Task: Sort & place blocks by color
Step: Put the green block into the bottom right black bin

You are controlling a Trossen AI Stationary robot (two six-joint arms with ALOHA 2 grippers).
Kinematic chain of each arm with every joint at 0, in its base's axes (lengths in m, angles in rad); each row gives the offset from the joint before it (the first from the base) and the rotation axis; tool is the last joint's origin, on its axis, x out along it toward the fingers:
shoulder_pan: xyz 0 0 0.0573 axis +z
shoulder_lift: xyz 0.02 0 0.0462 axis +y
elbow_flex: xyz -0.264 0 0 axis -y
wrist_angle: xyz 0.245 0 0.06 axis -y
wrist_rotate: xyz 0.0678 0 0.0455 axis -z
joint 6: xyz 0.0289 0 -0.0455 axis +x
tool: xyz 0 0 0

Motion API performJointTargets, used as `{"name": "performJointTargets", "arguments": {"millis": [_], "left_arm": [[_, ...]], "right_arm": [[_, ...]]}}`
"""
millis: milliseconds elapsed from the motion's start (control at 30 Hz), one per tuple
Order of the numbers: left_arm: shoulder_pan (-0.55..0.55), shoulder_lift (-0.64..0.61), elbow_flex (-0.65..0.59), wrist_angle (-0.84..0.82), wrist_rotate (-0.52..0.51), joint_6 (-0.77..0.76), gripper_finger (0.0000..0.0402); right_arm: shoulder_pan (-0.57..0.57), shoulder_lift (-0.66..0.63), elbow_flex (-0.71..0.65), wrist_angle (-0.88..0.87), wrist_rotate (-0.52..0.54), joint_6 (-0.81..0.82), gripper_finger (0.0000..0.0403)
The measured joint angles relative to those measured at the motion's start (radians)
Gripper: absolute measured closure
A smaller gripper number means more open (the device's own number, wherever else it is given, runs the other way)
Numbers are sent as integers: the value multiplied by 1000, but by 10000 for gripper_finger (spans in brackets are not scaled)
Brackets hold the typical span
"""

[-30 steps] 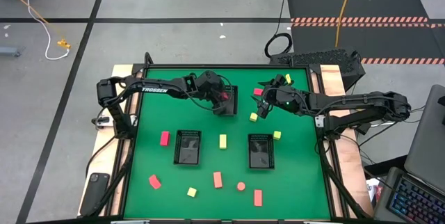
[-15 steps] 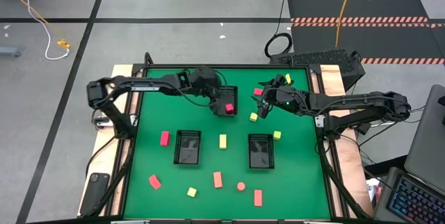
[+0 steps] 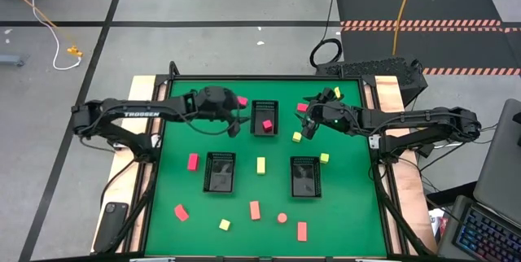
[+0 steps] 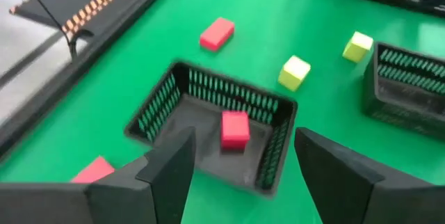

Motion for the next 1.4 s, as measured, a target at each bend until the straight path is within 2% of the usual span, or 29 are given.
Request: {"name": "performJointTargets", "arguments": {"millis": [167, 267, 433, 600, 767, 967, 1400], "left_arm": [[-28, -77, -138, 139, -1, -26, 165], [-45, -118, -188, 153, -1, -31, 167], [-79, -169, -222, 162, -1, -44, 168], [-112, -194, -236, 160, -1, -43, 170], [-125, -200, -235, 148, -1, -15, 170], [-126, -200, -235, 125, -1, 21, 170], [-158, -199, -235, 102, -1, 35, 170]], "right_arm": [[0, 0, 0, -33, 0, 21, 106], [-4, 9, 0, -42, -3, 35, 106], [-41, 46, 0, -71, -116, 68, 106], [-68, 112, 45, -204, -137, 95, 106], [-72, 193, 150, -276, -232, 92, 106], [-72, 302, 266, -417, -235, 84, 106], [-50, 385, 278, -475, -274, 146, 106]]}}
